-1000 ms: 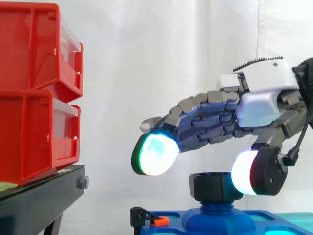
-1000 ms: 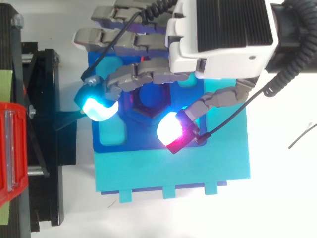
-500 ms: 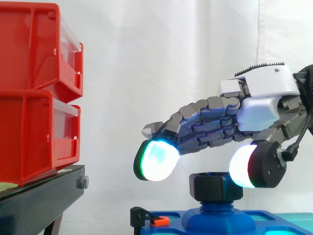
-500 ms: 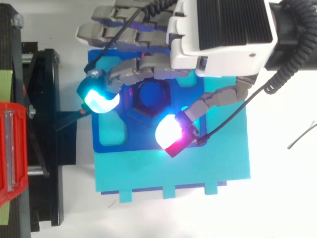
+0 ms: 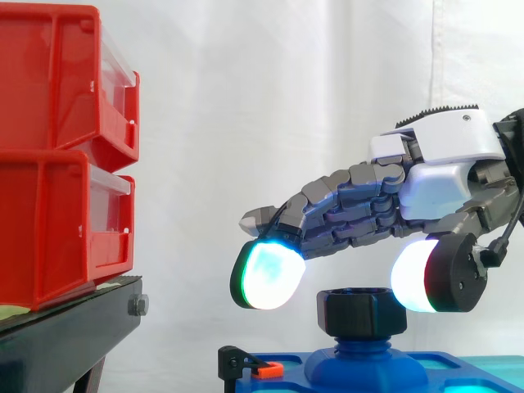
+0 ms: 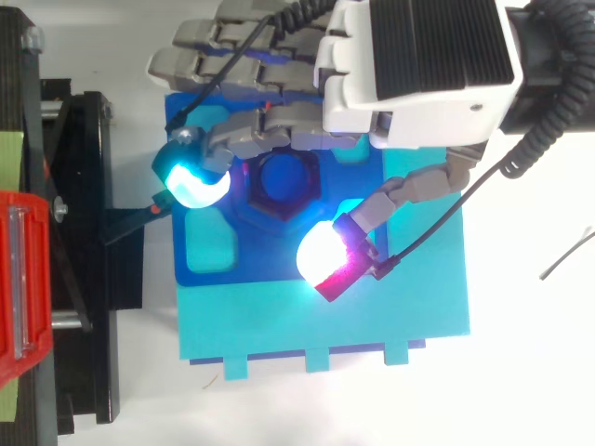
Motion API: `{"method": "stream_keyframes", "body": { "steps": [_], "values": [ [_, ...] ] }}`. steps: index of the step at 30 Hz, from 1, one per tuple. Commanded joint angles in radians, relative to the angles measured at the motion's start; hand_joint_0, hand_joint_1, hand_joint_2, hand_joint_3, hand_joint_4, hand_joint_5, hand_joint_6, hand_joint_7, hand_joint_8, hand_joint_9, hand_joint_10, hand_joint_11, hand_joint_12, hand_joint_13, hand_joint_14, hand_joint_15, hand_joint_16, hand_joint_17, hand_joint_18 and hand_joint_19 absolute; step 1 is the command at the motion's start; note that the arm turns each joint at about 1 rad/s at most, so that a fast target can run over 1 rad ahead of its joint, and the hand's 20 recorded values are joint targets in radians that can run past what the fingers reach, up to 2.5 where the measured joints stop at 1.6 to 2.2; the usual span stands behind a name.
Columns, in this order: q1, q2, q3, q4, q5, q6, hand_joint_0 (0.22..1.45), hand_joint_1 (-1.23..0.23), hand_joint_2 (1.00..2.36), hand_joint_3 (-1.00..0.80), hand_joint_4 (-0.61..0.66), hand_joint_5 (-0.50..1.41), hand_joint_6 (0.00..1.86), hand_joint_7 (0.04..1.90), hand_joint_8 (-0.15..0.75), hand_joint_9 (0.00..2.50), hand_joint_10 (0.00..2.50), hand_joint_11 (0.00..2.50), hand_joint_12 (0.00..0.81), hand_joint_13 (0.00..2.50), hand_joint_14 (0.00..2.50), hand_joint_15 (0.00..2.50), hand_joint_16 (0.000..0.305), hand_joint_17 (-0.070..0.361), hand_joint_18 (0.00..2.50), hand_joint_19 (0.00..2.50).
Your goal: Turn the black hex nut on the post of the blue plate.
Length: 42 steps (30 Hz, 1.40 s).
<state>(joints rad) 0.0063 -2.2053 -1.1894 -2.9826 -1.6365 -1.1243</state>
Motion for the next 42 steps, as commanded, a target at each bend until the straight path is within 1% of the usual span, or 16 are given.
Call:
{"method": "stream_keyframes", "body": {
  "steps": [1,9,10,21,29,34,42],
  "values": [
    [0.000,-0.001,0.001,0.002,-0.003,0.000,0.37,-0.73,1.00,-0.50,0.11,-0.30,0.50,0.69,0.152,0.00,0.00,0.00,0.327,0.00,0.00,0.00,0.050,0.112,0.00,0.00],
    [0.000,-0.001,-0.001,0.002,-0.011,0.000,0.45,-0.74,1.00,-0.50,0.10,-0.30,0.50,0.71,0.126,0.00,0.00,0.00,0.294,0.00,0.00,0.00,0.043,0.097,0.00,0.00],
    [0.000,-0.001,-0.001,0.001,-0.011,0.000,0.45,-0.76,1.00,-0.50,0.11,-0.29,0.50,0.70,0.131,0.00,0.00,0.00,0.295,0.00,0.00,0.00,0.043,0.097,0.00,0.00],
    [-0.002,-0.001,-0.001,-0.003,-0.022,-0.002,0.46,-0.73,1.00,-0.50,0.12,-0.28,0.50,0.72,0.135,0.00,0.00,0.00,0.293,0.00,0.00,0.00,0.043,0.096,0.00,0.00],
    [-0.008,0.001,-0.001,-0.003,-0.032,-0.003,0.45,-0.69,1.00,-0.50,0.14,-0.27,0.50,0.75,0.143,0.00,0.00,0.00,0.299,0.00,0.00,0.00,0.043,0.097,0.00,0.00],
    [-0.014,-0.001,-0.001,-0.006,-0.040,-0.002,0.44,-0.65,1.00,-0.50,0.17,-0.26,0.50,0.79,0.151,0.00,0.00,0.00,0.302,0.00,0.00,0.00,0.044,0.099,0.00,0.00],
    [-0.026,0.001,-0.001,-0.009,-0.060,-0.003,0.43,-0.63,1.00,-0.50,0.19,-0.25,0.50,0.84,0.157,0.00,0.00,0.00,0.304,0.00,0.00,0.00,0.044,0.099,0.00,0.00]
  ]
}}
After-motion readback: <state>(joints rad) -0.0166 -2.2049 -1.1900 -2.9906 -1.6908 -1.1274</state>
